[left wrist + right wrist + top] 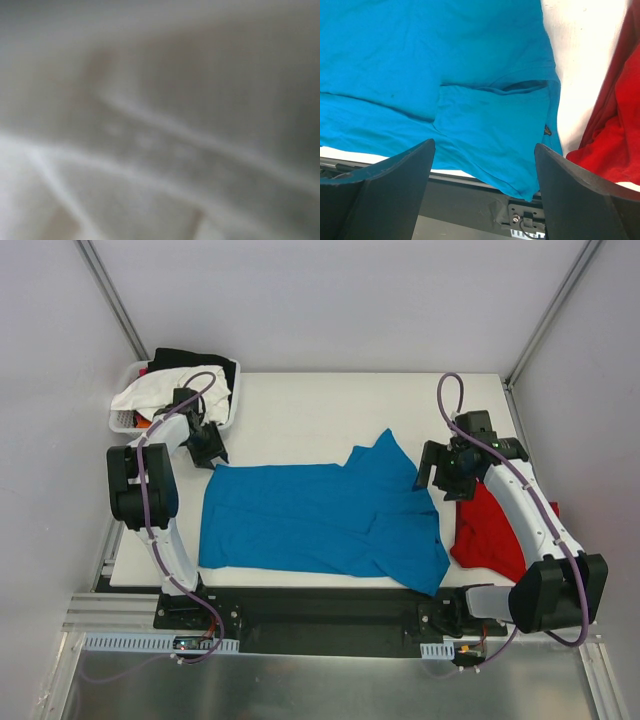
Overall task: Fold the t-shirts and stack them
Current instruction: Fold the tshirt
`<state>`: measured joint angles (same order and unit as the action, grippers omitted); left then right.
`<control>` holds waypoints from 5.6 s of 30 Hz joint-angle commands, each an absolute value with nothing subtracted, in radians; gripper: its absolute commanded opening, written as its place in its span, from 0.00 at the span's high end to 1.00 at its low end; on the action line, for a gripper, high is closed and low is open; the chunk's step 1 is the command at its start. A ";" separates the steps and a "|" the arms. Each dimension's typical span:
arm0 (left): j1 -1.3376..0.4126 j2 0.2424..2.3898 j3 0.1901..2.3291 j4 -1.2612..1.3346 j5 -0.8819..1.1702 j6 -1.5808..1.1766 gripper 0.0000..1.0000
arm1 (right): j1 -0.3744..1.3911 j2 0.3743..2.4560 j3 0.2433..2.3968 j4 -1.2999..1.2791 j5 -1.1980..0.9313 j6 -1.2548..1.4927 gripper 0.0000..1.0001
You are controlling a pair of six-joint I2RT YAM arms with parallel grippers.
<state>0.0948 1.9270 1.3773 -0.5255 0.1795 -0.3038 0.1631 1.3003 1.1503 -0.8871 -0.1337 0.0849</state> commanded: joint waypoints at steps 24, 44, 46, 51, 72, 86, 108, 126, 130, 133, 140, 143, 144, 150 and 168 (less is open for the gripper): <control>0.048 1.875 1.289 -0.523 0.061 -0.287 1.00 | 0.158 1.215 1.120 -0.930 -0.080 0.063 0.16; -0.179 1.390 1.095 -0.736 -0.051 -0.377 0.94 | 0.158 1.177 0.994 -0.838 -0.098 0.067 0.16; -0.189 1.367 1.069 -0.759 -0.052 -0.382 0.94 | 0.156 1.167 0.979 -0.831 -0.101 0.066 0.16; -0.213 1.275 1.005 -0.810 -0.054 -0.399 0.94 | 0.158 1.141 0.956 -0.827 -0.097 0.060 0.16; -0.224 1.336 0.976 -0.871 -0.081 -0.440 0.01 | 0.158 1.046 0.913 -0.854 -0.080 0.058 0.16; -0.213 1.486 1.117 -0.850 -0.195 -0.436 0.01 | 0.158 1.084 0.940 -0.841 -0.092 0.060 0.16; -0.074 1.589 1.377 -0.733 -0.092 -0.351 1.00 | 0.158 1.132 0.985 -0.867 -0.054 0.044 0.16; 0.072 1.747 2.136 -0.815 -0.183 -0.376 1.00 | 0.158 1.098 0.943 -0.903 -0.107 0.058 0.17; 0.158 1.812 2.238 -0.813 -0.167 -0.399 1.00 | 0.158 1.086 0.917 -0.908 -0.115 0.043 0.17; 0.207 1.853 2.289 -0.807 -0.155 -0.433 1.00 | 0.158 1.107 0.911 -0.902 -0.130 0.035 0.22; 0.302 1.991 2.450 -0.762 -0.075 -0.491 1.00 | 0.160 1.204 0.953 -0.891 -0.160 0.028 0.24; 0.304 2.026 2.513 -0.712 -0.029 -0.494 1.00 | 0.161 1.242 0.969 -0.876 -0.172 0.032 0.24; 0.304 2.031 2.517 -0.668 -0.017 -0.497 1.00 | 0.160 1.250 0.974 -0.871 -0.175 0.035 0.24; 0.327 2.141 2.514 -0.595 0.115 -0.575 0.94 | 0.161 1.301 0.992 -0.841 -0.190 0.052 0.24; 0.333 2.082 2.144 -0.615 0.209 -0.476 0.01 | 0.163 1.316 0.988 -0.813 -0.215 0.072 0.24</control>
<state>0.3428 2.2215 2.1563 -0.5949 0.2344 -0.5564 0.1616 1.3220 0.9836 -0.8337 -0.1917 0.0547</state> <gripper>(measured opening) 0.986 0.762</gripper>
